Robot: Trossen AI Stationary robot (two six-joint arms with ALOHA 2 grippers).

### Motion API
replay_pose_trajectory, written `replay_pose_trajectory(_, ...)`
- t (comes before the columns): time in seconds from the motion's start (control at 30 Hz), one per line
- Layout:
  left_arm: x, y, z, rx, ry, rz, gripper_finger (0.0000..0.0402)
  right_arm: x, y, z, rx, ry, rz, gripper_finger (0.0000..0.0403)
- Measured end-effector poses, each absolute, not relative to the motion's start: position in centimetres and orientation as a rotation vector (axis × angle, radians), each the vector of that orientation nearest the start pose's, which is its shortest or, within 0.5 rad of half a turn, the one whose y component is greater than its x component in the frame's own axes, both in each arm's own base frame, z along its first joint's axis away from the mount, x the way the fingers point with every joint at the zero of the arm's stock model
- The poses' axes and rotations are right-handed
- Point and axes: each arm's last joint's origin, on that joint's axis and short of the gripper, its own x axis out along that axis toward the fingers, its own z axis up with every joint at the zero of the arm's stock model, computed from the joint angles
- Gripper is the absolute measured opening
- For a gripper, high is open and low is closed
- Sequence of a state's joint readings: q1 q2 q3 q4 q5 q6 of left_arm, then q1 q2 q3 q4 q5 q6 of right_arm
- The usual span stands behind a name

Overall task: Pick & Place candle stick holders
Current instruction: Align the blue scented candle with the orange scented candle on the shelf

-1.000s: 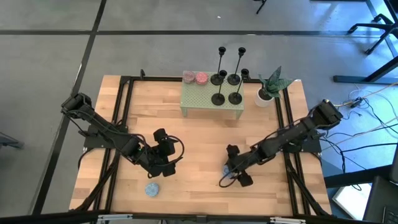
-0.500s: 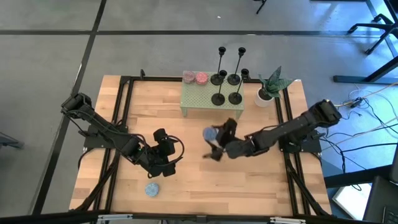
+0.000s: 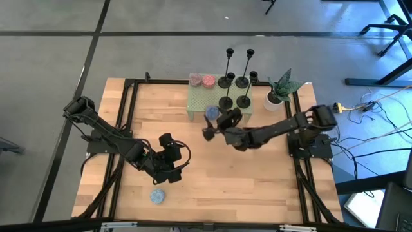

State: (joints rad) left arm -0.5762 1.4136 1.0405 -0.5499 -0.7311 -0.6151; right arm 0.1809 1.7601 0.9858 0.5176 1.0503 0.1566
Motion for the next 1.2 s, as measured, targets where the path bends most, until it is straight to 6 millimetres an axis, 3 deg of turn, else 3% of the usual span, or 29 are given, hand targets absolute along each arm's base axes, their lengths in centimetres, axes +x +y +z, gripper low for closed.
replay_pose_trajectory(0.27, 24.7, -13.8, 26.0, -0.027, 0.650, 0.349, 0.0341, 38.6, 1.2, 21.8, 0.019, 0.170, -0.929, 0.0313)
replay_pose_trajectory(0.7, 24.7, -13.8, 25.9, -0.035, 0.662, 0.331, 0.0341, 38.7, -1.0, 21.9, 0.131, 0.307, -1.002, 0.0315)
replay_pose_trajectory(1.2, 24.7, -13.9, 25.9, -0.041, 0.670, 0.319, 0.0341, 38.6, -3.4, 21.3, 0.222, 0.373, -0.970, 0.0316)
